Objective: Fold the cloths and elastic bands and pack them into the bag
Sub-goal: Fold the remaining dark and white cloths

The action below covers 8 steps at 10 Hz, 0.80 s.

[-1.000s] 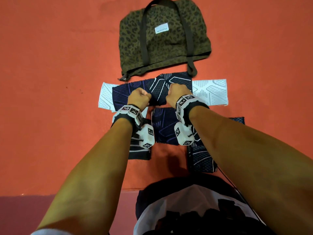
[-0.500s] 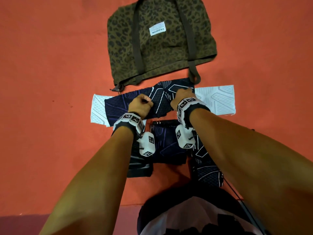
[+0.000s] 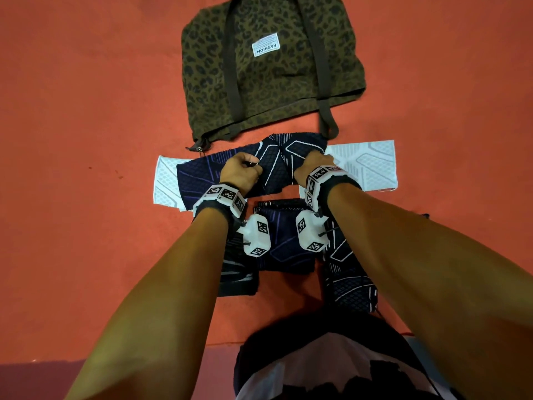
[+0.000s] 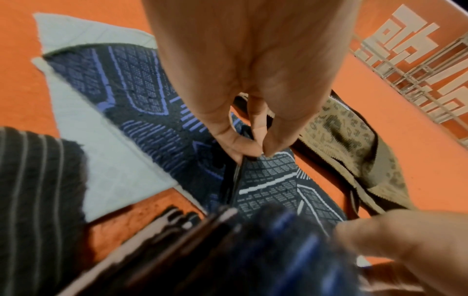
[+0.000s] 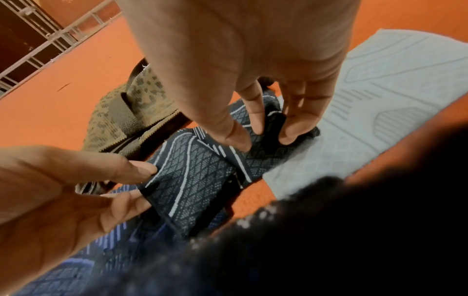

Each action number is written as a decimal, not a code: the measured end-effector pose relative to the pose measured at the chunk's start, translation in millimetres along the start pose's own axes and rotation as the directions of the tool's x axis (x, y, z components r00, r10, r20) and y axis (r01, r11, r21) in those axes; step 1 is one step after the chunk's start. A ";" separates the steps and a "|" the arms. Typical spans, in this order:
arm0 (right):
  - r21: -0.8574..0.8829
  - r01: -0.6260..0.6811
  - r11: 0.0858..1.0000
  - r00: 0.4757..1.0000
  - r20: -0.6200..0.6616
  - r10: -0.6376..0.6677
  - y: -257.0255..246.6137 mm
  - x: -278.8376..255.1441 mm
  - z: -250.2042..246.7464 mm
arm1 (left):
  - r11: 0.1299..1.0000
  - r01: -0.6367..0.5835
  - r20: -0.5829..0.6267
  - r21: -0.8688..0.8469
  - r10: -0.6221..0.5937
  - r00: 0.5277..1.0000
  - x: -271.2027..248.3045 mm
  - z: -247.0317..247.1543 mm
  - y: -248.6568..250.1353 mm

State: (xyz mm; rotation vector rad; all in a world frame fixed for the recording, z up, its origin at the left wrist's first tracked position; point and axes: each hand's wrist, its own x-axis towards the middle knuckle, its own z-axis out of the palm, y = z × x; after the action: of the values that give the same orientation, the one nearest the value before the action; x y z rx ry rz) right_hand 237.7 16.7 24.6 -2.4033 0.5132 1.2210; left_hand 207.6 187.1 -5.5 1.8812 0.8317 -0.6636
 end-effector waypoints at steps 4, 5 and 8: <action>0.000 0.145 0.989 0.985 -0.096 -0.144 -11.6 -55.7 -19.9 | 0.996 -0.091 -0.027 -0.017 0.091 0.996 -34.2 -16.1 7.5; 0.016 0.195 0.981 0.971 -0.145 -0.190 -7.7 -74.2 -16.4 | 0.991 -0.130 -0.053 -0.036 0.128 0.990 -47.0 -24.6 1.8; 0.005 0.444 0.896 0.871 -0.239 -0.429 3.2 -126.0 -1.9 | 0.970 -0.242 -0.196 0.013 0.240 0.951 -111.9 -50.5 5.3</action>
State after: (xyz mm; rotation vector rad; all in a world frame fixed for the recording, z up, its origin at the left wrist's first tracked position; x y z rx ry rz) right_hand 167.8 30.9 128.5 -2.4400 0.0521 0.7225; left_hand 146.9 201.3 100.4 2.0197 0.7095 -0.3249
